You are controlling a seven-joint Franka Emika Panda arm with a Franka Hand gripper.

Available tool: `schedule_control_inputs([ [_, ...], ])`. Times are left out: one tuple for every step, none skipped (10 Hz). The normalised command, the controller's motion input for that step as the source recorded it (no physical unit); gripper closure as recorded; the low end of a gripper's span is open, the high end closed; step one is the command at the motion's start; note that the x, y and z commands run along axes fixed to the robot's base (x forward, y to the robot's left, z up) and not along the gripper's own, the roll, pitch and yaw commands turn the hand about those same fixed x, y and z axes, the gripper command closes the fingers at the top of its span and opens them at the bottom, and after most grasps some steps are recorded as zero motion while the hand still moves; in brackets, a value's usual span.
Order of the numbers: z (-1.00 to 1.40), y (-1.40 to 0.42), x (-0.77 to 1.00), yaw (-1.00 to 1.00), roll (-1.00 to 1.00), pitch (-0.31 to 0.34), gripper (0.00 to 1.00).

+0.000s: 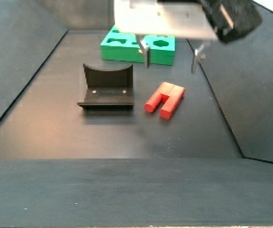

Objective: Pick up the square-circle object. Move up. Place the square-circle object on the fixture. Regrasp the square-circle object. Move to above the board. Insert the square-circle object.
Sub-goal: Pick up the square-circle object.

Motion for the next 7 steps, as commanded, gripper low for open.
schedule_control_inputs([
  [-0.73, -0.17, -0.21, -0.15, -0.08, -0.143, 0.0],
  [-0.72, -0.24, -0.14, -0.11, -0.03, -0.164, 0.0],
  [-0.58, -0.22, -0.05, -0.14, -0.05, -0.159, 0.0],
  [-0.48, -0.13, 0.0, -0.18, -0.1, -0.061, 0.0],
  [-0.39, 0.0, 0.0, -0.13, -0.13, -0.034, 0.0],
  [-0.36, 0.0, -0.04, -0.11, -0.15, -0.059, 0.0],
  [-0.42, -0.03, 0.0, -0.11, -0.16, -0.049, 0.0],
])
